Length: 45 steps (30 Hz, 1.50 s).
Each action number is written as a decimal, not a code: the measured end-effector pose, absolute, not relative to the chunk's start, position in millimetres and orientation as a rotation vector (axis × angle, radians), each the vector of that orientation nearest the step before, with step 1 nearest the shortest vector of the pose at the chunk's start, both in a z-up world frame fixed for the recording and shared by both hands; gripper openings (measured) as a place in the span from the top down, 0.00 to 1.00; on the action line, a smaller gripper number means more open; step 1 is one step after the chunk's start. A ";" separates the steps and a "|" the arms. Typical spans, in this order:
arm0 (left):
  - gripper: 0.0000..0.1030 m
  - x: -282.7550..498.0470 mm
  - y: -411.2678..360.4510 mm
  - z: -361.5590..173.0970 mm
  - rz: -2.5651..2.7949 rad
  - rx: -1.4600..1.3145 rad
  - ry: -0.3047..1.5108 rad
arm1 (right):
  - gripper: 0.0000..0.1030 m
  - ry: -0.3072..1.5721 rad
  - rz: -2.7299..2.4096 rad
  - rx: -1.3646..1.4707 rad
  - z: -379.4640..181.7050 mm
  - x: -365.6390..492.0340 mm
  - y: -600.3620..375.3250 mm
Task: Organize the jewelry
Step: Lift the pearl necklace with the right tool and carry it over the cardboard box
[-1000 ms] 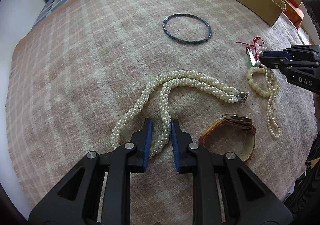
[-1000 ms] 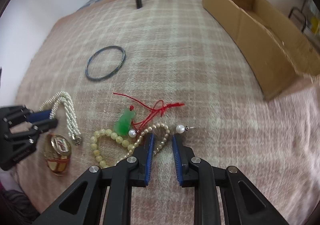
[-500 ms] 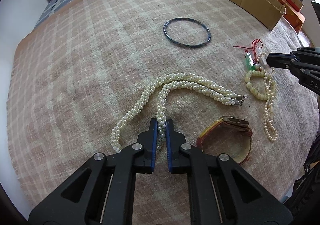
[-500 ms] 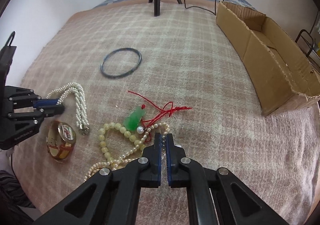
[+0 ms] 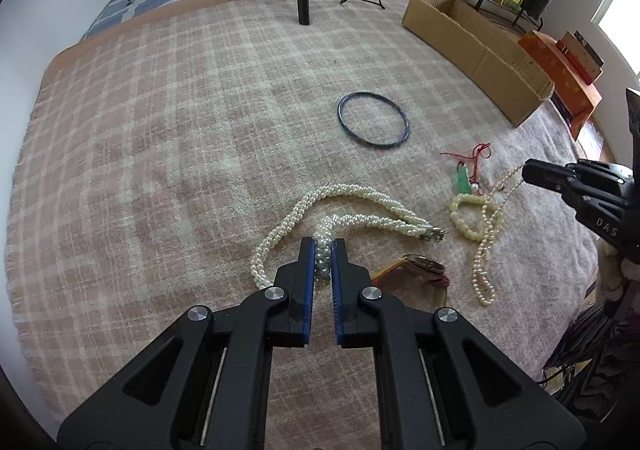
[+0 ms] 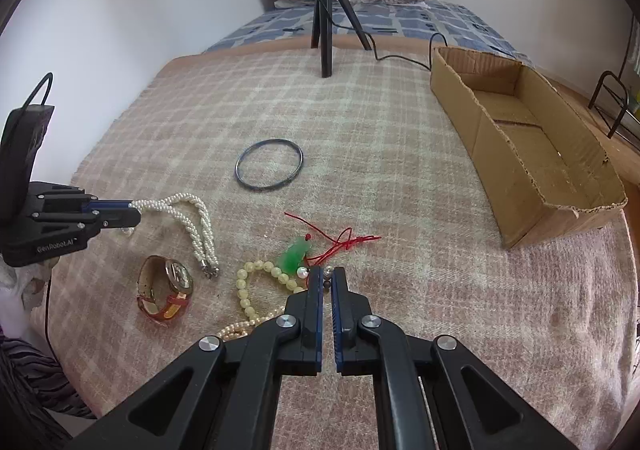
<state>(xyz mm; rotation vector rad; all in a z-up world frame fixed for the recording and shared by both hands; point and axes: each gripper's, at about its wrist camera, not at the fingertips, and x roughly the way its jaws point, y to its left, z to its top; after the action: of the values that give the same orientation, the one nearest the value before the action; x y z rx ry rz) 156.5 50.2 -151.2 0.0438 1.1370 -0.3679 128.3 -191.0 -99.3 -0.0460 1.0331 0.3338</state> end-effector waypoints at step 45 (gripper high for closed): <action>0.95 148.8 28.7 16.0 -0.483 -0.194 0.774 | 0.99 0.628 0.295 0.071 67.0 76.7 -257.8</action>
<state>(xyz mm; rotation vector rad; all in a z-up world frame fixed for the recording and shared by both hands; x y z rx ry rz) 148.8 28.7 16.0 -0.1937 0.7741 -0.4834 76.7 -257.8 67.0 0.0714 0.6281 0.2948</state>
